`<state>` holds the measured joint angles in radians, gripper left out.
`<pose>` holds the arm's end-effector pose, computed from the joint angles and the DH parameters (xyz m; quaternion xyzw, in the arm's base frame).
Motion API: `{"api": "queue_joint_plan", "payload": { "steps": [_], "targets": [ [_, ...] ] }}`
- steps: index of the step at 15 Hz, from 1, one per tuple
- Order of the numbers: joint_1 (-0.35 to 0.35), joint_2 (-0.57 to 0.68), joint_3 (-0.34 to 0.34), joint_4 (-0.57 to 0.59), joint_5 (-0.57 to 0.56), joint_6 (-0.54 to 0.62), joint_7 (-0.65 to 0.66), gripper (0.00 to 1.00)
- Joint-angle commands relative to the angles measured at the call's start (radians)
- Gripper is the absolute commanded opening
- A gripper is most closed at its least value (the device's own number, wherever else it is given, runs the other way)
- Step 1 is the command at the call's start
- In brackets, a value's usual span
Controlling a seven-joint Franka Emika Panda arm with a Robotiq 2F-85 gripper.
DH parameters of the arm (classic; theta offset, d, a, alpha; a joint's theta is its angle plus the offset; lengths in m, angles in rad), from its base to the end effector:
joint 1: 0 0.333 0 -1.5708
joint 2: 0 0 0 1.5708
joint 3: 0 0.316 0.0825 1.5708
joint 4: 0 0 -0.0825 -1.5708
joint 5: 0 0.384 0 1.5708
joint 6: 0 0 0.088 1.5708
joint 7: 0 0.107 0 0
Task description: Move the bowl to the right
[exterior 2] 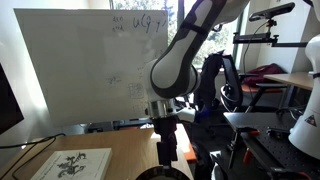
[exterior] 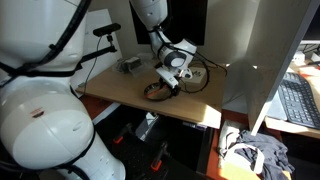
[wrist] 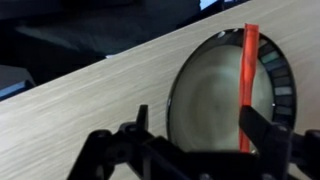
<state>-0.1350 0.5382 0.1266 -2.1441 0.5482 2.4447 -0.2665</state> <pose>0.5384 -0.0004 0.1321 -0.9706 0.1071 0.0923 0.1947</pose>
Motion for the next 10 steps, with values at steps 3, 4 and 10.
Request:
{"api": "queue_joint_plan", "payload": {
  "steps": [3,4,10],
  "targets": [
    [-0.064,0.073,0.055,0.039,0.111,0.003,-0.046,0.90],
    [-0.065,0.085,0.058,0.044,0.135,0.016,-0.041,0.86],
    [-0.076,0.125,0.059,0.051,0.274,0.102,-0.032,0.38]
  ]
}}
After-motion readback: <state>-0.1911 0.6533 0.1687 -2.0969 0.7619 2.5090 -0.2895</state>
